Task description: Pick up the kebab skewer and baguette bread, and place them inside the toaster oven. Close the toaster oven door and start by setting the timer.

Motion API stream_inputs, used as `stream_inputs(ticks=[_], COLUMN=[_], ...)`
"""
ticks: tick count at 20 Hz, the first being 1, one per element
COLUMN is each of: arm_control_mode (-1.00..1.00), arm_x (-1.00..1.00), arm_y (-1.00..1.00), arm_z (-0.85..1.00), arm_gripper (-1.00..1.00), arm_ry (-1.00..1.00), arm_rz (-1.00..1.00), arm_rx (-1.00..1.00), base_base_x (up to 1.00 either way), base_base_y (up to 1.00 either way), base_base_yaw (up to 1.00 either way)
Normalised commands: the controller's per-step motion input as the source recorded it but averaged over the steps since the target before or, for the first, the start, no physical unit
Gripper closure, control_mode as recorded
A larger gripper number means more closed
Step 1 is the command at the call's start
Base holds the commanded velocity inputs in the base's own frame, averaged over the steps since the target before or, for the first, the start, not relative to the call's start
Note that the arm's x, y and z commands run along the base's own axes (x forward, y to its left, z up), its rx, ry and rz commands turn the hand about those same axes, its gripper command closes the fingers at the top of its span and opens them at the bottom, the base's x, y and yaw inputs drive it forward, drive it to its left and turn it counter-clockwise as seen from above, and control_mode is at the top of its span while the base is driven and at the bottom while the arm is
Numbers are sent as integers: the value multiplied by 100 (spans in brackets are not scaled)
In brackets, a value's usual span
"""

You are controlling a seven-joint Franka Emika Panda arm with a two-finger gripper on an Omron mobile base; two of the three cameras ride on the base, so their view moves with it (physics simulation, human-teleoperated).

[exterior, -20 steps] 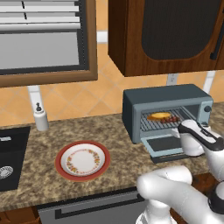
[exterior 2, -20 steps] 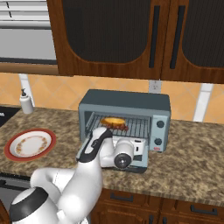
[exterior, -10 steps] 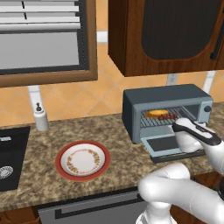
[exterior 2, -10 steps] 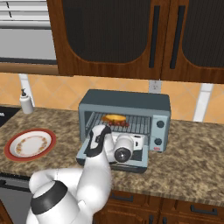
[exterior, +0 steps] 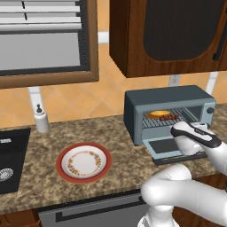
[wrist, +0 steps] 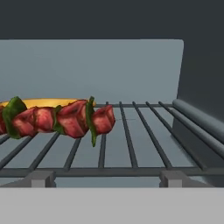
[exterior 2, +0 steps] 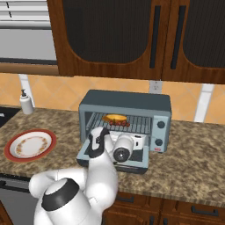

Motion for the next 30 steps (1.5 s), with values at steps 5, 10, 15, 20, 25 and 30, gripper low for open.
stream_inputs(ticks=[5,10,15,20,25,30], arm_control_mode=[-100,-100,-100,-100,-100,-100], arm_x=[-5,-84,-88,-74,-71,-72], arm_y=[0,-17,-46,-39,-48,-24], arm_z=[0,5,14,27,3,-1], arm_gripper=[-100,-100,-100,-100,-100,-100], arm_ry=[0,1,0,4,1,0], arm_rz=[0,2,0,0,1,2], arm_rx=[-1,-1,0,0,0,0], base_base_x=[0,0,0,0,0,0], base_base_y=[0,0,0,0,0,0], base_base_yaw=[0,0,0,0,0,0])
